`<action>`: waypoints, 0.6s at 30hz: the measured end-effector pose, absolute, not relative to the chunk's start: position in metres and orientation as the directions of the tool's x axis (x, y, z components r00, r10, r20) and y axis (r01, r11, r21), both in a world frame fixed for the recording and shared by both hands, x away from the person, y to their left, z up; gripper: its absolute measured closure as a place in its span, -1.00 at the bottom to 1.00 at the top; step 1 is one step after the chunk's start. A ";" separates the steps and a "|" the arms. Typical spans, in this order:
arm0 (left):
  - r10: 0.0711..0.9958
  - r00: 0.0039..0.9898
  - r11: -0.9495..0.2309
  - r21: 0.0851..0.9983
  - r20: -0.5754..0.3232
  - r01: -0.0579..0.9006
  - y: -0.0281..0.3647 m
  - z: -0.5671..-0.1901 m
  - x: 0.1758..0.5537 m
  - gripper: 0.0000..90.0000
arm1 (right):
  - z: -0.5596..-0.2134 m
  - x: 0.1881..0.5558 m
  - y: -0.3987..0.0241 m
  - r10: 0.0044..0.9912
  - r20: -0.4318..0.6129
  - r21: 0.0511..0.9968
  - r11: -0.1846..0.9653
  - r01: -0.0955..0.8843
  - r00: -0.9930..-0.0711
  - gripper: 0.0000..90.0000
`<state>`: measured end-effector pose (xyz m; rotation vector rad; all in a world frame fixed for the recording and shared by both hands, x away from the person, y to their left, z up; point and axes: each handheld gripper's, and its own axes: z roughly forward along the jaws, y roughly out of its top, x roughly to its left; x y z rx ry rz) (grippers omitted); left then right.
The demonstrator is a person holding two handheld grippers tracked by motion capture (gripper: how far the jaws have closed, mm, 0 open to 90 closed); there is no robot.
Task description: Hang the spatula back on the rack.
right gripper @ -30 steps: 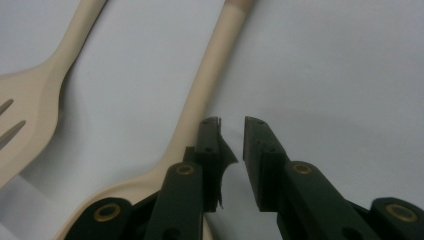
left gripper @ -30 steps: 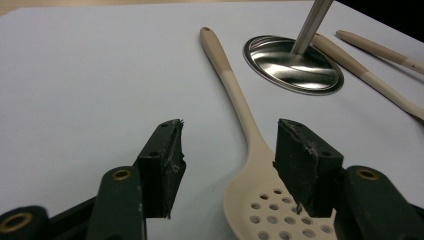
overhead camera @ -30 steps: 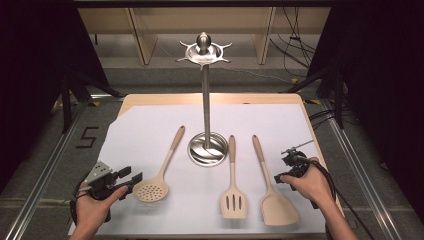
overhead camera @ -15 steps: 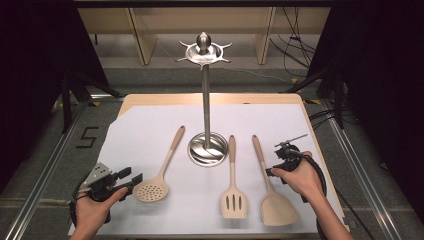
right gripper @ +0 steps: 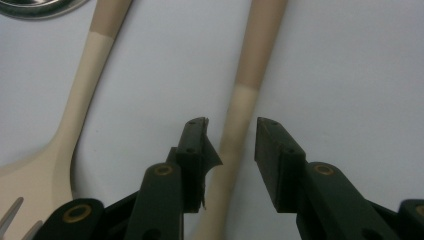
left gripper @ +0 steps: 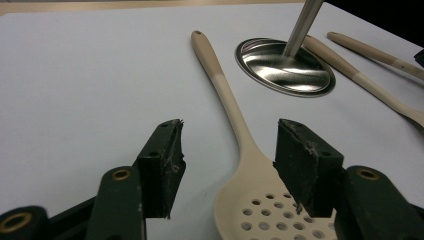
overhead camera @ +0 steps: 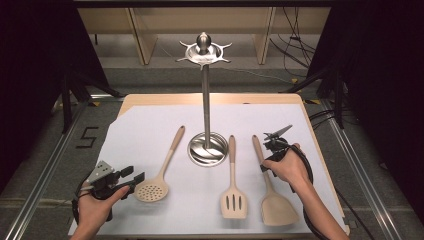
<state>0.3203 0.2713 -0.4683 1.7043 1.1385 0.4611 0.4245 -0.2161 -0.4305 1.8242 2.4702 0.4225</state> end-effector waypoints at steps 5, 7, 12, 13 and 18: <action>0.846 0.498 -0.075 0.880 -0.193 0.469 0.271 -0.468 0.321 -0.03 | -0.434 0.431 -0.212 0.945 0.128 0.188 0.274 0.943 -0.300 0.46; 0.846 0.496 -0.074 0.880 -0.193 0.468 0.270 -0.468 0.321 -0.03 | -0.437 0.433 -0.208 0.954 0.083 0.171 0.271 0.947 -0.288 0.47; 0.848 0.493 -0.072 0.879 -0.194 0.471 0.271 -0.468 0.320 -0.04 | -0.447 0.435 -0.207 0.943 0.094 0.131 0.305 0.943 -0.318 0.49; 0.847 0.494 -0.070 0.880 -0.196 0.469 0.271 -0.468 0.320 -0.03 | -0.448 0.435 -0.205 0.947 0.092 0.130 0.296 0.946 -0.309 0.51; 0.847 0.493 -0.068 0.882 -0.196 0.467 0.272 -0.468 0.319 -0.04 | -0.451 0.436 -0.203 0.954 0.073 0.121 0.282 0.952 -0.292 0.67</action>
